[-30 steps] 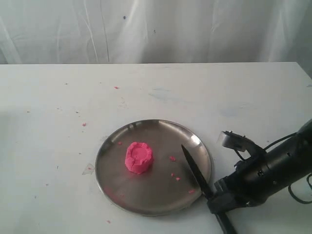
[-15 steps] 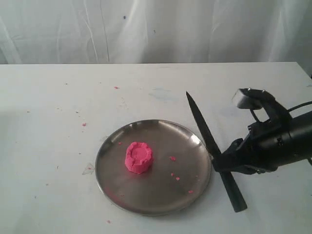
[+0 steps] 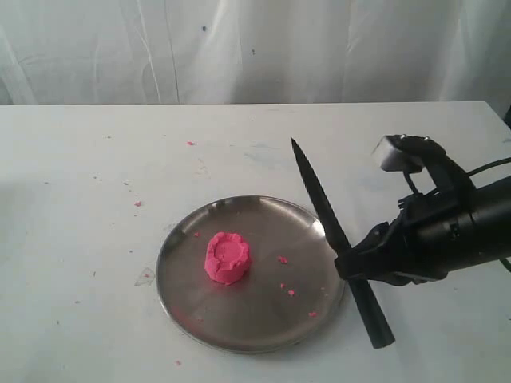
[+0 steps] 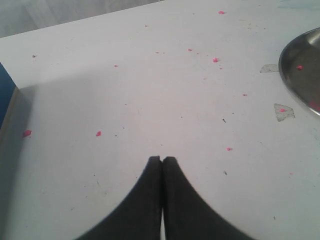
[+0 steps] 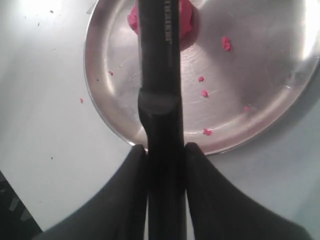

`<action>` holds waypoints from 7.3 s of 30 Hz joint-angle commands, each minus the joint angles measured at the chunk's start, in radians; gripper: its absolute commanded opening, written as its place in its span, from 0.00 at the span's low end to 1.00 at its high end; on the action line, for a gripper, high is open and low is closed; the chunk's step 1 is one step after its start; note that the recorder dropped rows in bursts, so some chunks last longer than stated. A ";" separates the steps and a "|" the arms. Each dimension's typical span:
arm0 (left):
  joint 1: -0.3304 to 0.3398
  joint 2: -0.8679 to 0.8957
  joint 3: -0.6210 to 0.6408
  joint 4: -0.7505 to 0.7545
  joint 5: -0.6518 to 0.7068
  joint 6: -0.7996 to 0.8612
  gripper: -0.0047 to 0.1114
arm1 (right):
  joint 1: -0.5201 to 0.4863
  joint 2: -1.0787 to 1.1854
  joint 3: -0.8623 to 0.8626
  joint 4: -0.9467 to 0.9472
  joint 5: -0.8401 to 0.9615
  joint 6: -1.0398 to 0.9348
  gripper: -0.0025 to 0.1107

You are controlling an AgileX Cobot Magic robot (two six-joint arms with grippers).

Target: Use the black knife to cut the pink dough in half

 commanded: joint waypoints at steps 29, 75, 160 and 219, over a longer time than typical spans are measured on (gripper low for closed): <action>0.003 0.004 -0.227 -1.199 0.308 0.057 0.04 | 0.322 -0.512 -0.122 -0.508 0.145 0.516 0.02; -0.325 1.333 -0.805 -1.580 0.278 1.118 0.57 | 0.571 0.030 -0.372 -0.714 -0.287 0.781 0.02; 0.103 1.311 -0.928 -1.346 1.008 1.194 0.04 | 0.441 0.079 -0.370 0.143 -0.115 -0.396 0.50; 0.034 1.311 -0.928 -1.406 1.008 1.165 0.46 | 0.360 0.177 -0.420 0.342 -0.127 -0.454 0.02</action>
